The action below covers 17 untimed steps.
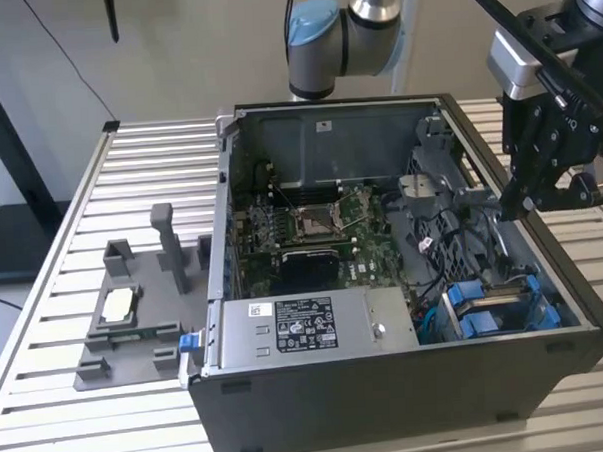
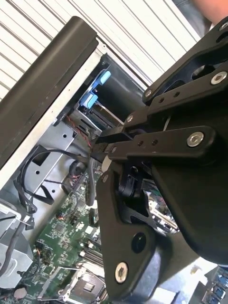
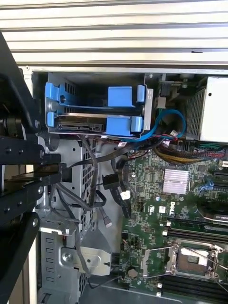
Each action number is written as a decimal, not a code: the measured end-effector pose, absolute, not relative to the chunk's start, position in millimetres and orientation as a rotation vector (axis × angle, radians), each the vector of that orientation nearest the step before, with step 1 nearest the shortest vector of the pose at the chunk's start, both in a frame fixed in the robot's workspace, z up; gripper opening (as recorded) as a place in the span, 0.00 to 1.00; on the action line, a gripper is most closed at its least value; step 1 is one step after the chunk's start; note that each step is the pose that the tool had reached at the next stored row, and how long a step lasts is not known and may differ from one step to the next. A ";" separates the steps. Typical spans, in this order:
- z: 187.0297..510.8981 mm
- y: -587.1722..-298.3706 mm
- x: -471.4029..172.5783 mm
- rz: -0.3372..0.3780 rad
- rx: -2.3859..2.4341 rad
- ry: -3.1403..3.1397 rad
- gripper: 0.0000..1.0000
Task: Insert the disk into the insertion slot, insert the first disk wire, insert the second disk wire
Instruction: 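Insert the first disk wire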
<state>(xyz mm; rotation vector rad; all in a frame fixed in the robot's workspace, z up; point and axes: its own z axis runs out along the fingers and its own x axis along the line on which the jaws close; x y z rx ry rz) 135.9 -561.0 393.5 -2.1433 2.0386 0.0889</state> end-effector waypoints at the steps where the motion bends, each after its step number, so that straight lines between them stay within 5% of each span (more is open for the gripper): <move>1: 393.5 -561.0 135.9 0.089 -2.143 2.039 0.19; 17: 380.7 -560.6 136.1 0.046 -2.108 2.133 0.19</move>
